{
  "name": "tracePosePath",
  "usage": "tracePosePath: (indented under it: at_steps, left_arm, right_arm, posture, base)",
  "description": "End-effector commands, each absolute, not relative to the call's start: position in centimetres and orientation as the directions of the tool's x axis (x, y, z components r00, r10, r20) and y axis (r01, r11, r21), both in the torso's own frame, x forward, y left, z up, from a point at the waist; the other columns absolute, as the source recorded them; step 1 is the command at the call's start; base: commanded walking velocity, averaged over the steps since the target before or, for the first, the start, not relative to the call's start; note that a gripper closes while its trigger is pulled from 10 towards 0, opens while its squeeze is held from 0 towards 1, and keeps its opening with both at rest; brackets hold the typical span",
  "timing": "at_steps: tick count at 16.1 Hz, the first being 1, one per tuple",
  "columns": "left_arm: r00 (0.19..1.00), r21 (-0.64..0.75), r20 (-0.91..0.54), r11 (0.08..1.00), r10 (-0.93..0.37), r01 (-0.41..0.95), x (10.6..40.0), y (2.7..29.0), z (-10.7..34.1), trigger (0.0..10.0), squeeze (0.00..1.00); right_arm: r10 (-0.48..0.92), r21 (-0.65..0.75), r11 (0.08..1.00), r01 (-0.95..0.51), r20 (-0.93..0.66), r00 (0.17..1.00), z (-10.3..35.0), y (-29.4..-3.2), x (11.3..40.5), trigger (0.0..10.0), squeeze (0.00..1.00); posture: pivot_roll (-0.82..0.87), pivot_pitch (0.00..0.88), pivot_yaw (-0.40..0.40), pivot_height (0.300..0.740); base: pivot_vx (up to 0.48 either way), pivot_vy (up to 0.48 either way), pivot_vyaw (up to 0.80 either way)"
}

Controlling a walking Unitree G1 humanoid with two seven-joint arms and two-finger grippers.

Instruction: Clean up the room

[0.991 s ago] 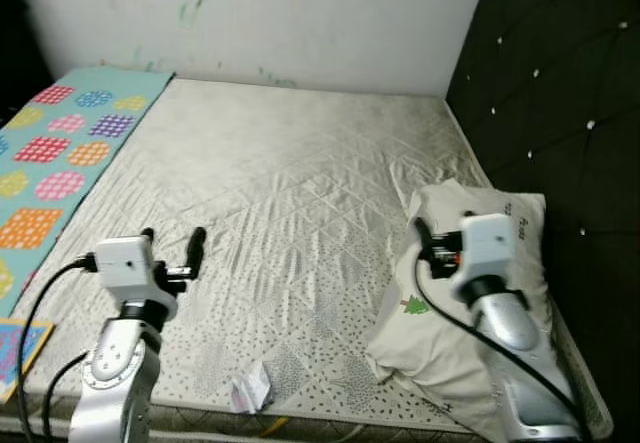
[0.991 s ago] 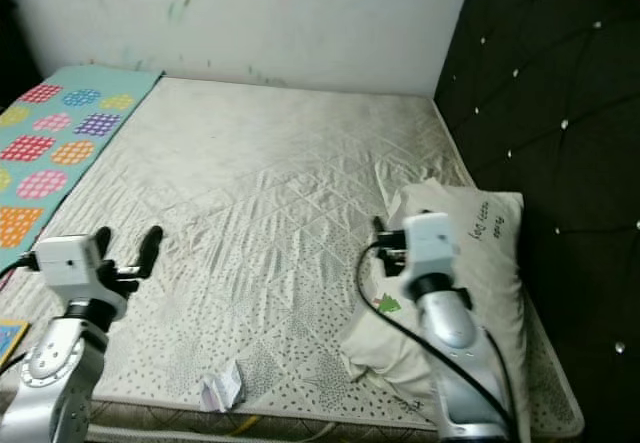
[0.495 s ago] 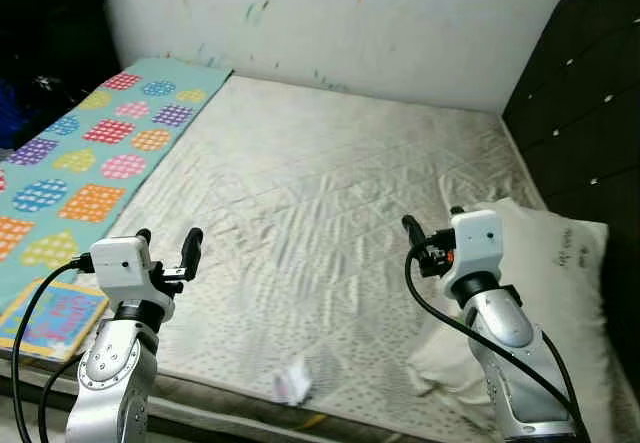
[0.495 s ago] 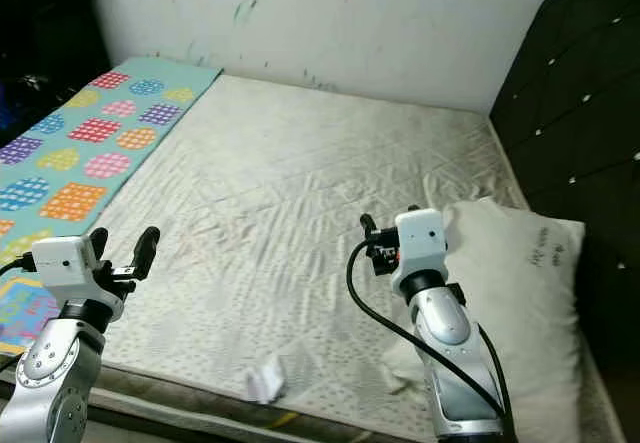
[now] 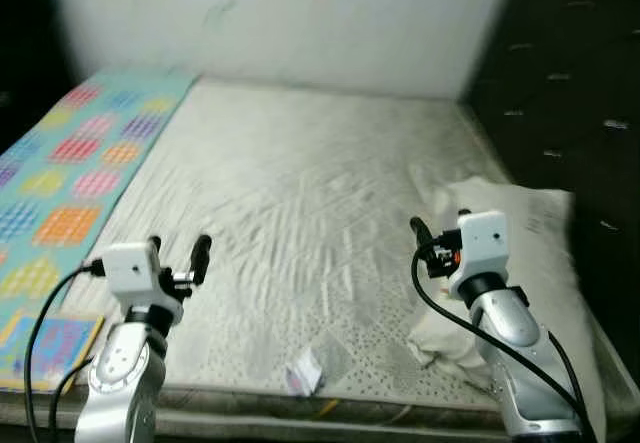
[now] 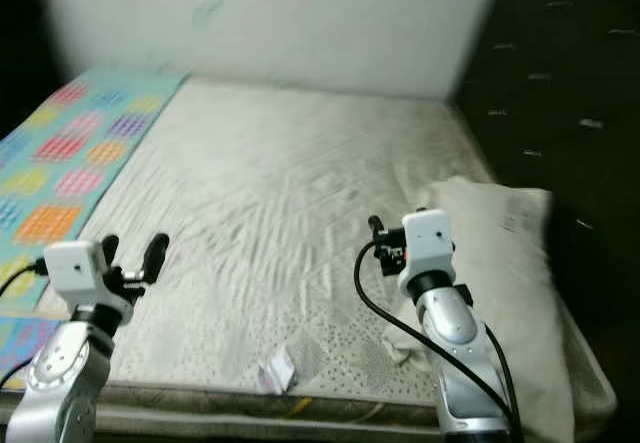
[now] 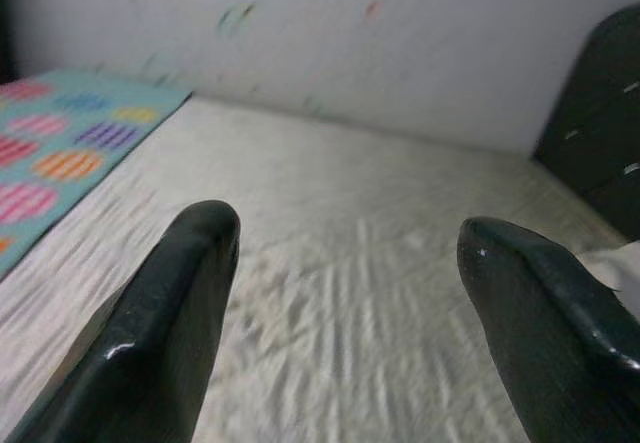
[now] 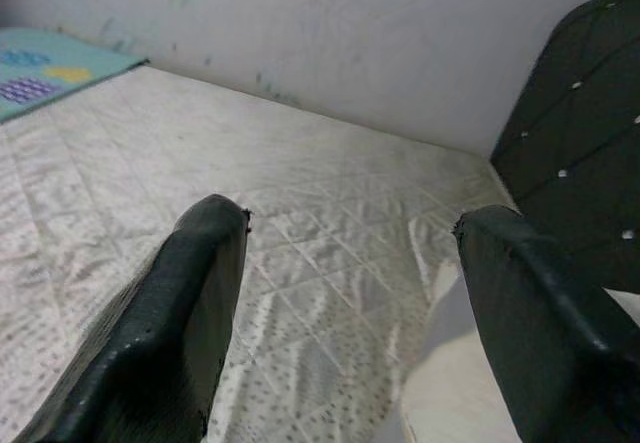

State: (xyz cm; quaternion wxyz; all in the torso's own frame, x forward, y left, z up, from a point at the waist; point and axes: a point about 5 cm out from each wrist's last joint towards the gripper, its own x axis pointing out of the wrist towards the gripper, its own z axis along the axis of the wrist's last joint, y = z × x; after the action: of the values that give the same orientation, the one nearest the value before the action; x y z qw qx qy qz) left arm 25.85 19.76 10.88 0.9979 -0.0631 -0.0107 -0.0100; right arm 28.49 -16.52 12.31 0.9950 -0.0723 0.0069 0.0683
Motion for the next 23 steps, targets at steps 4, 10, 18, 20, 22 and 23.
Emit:
tracePosePath:
  at_steps: [4,10,18,20,22,23]
  left_arm:
    - [1.0,-0.101,0.013,0.995,0.02,-0.018,25.56,20.77,10.78,10.0,0.0]
    - [0.999,-0.124,0.028,0.992,0.042,-0.038,25.55,20.94,10.89,10.0,0.0]
    - [0.999,-0.16,0.025,0.987,0.029,-0.024,25.48,20.8,10.85,10.0,0.0]
    - [0.999,-0.164,0.027,0.986,0.022,-0.017,25.5,20.77,10.87,10.0,0.0]
    - [0.999,-0.164,0.026,0.986,0.02,-0.015,25.51,20.78,10.87,10.0,0.0]
    - [1.0,-0.165,0.026,0.986,0.018,-0.014,25.51,20.77,10.87,10.0,0.0]
  right_arm:
    - [0.166,-0.128,0.978,-0.164,0.004,0.986,12.86,-15.62,28.67,10.0,0.0]
    - [0.175,-0.129,0.976,-0.173,0.004,0.985,12.84,-15.54,28.74,10.0,0.0]
    - [0.17,-0.12,0.978,-0.169,-0.001,0.985,12.82,-15.58,28.84,10.0,0.0]
    - [0.173,-0.125,0.977,-0.172,-0.002,0.985,12.81,-15.53,28.85,10.0,0.0]
    - [0.178,-0.134,0.975,-0.177,-0.002,0.984,12.81,-15.47,28.84,10.0,0.0]
    - [0.18,-0.139,0.974,-0.178,-0.001,0.984,12.83,-15.46,28.83,10.0,0.0]
  posture:
    - [-0.05,0.0,-0.062,0.74]
    - [-0.05,0.0,-0.066,0.74]
    - [-0.06,0.0,-0.066,0.74]
    - [-0.06,0.0,-0.067,0.74]
    - [-0.06,0.0,-0.067,0.74]
    - [-0.06,0.0,-0.067,0.74]
  base:
    - [0.0,0.24,0.0]
    - [0.0,0.0,0.0]
    - [0.0,0.0,-0.5]
    - [0.0,0.0,0.0]
    - [0.0,0.0,0.0]
    - [0.0,0.0,0.0]
